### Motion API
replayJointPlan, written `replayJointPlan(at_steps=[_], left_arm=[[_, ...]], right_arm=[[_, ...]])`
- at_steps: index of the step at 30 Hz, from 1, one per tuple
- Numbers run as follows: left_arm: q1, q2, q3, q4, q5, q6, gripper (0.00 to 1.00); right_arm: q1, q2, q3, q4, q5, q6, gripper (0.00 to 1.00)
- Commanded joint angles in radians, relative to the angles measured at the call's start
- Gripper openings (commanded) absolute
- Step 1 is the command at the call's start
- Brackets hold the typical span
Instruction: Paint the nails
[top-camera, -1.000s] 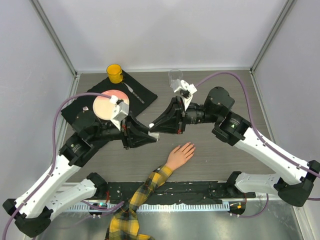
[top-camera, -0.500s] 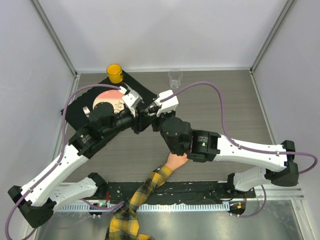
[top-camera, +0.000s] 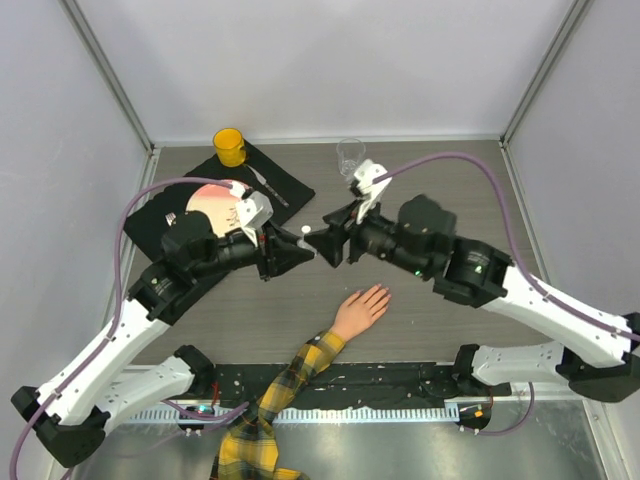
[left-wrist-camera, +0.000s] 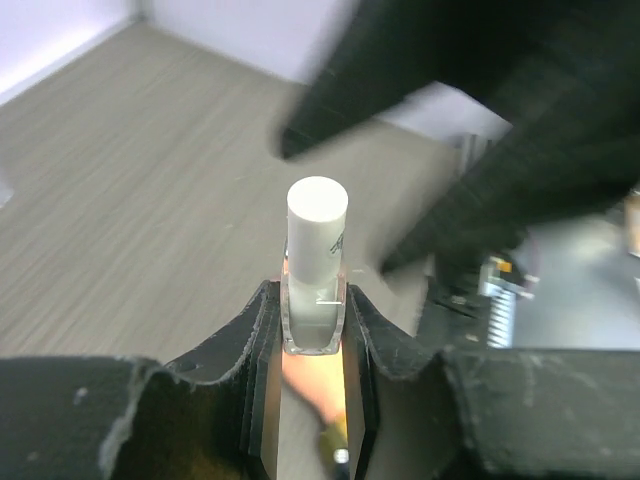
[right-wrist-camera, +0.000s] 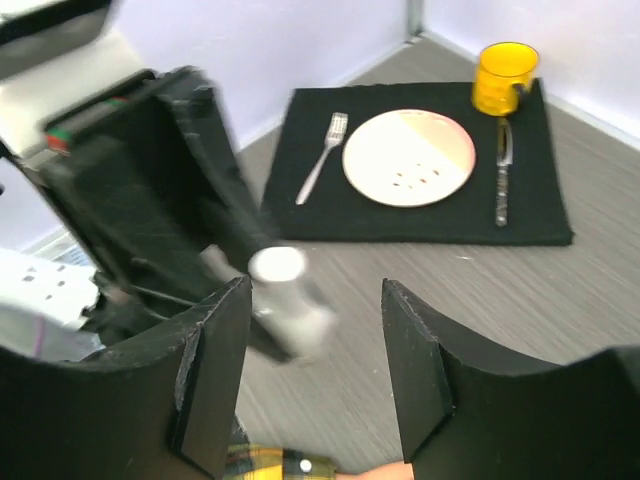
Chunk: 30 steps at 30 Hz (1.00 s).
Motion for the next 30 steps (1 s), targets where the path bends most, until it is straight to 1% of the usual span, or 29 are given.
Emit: replayJointPlan(at_steps=[1,2,4,6,10,14,18,22,25,26,27,28,29,30], left_arm=[[-0.001,-0.038,-0.013,0.146,0.290,-0.127,0.00],[-0.001,-0.042,-0.014,0.175,0.311,-0.144,0.00],[-0.001,-0.056,-0.023,0.193,0.337,-0.172,0.00],[-0.001,-0.061,-0.026,0.207,0.354,-0.195,0.00],[-0.001,-0.072,-0.036,0.252,0.374,-0.233,0.00],[-0.001,-0.073,-0.040,0.278,0.387,-0.255,0.00],[-0.001,-0.070,-0.040,0.286,0.394,-0.261,0.00],[-0.001,-0.067,-0.040,0.293,0.396,-0.265,0.00],[-0.001,-0.062,-0.039,0.299,0.394,-0.267,0.00],[-0.001,-0.061,-0.036,0.301,0.394,-0.267,0.00],[-0.001,-0.062,-0.034,0.302,0.394,-0.268,0.00],[-0.001,-0.061,-0.031,0.293,0.387,-0.262,0.00],[-0.001,-0.062,-0.023,0.284,0.379,-0.255,0.00],[-0.001,-0.062,-0.019,0.272,0.350,-0.247,0.00]], right_arm=[[-0.131,-0.092,-0.045,0.041,-0.586,0.029,0.60],[-0.165,-0.106,-0.050,0.049,-0.643,0.031,0.59],[-0.189,-0.106,-0.051,0.057,-0.732,0.034,0.57],[-0.217,-0.100,-0.053,0.061,-0.777,0.037,0.51],[-0.254,-0.101,-0.082,0.159,-0.901,0.083,0.45],[-0.285,-0.086,-0.103,0.231,-0.967,0.134,0.40],[-0.300,-0.074,-0.122,0.310,-1.012,0.170,0.39],[-0.303,-0.042,-0.116,0.333,-1.041,0.192,0.37],[-0.303,-0.028,-0.117,0.334,-1.064,0.203,0.32],[-0.303,-0.022,-0.117,0.363,-1.067,0.207,0.26],[-0.303,-0.017,-0.116,0.367,-1.073,0.207,0.21],[-0.303,-0.011,-0.113,0.367,-1.072,0.207,0.14],[-0.302,-0.008,-0.113,0.362,-1.069,0.207,0.01],[-0.303,-0.006,-0.113,0.353,-1.041,0.204,0.01]])
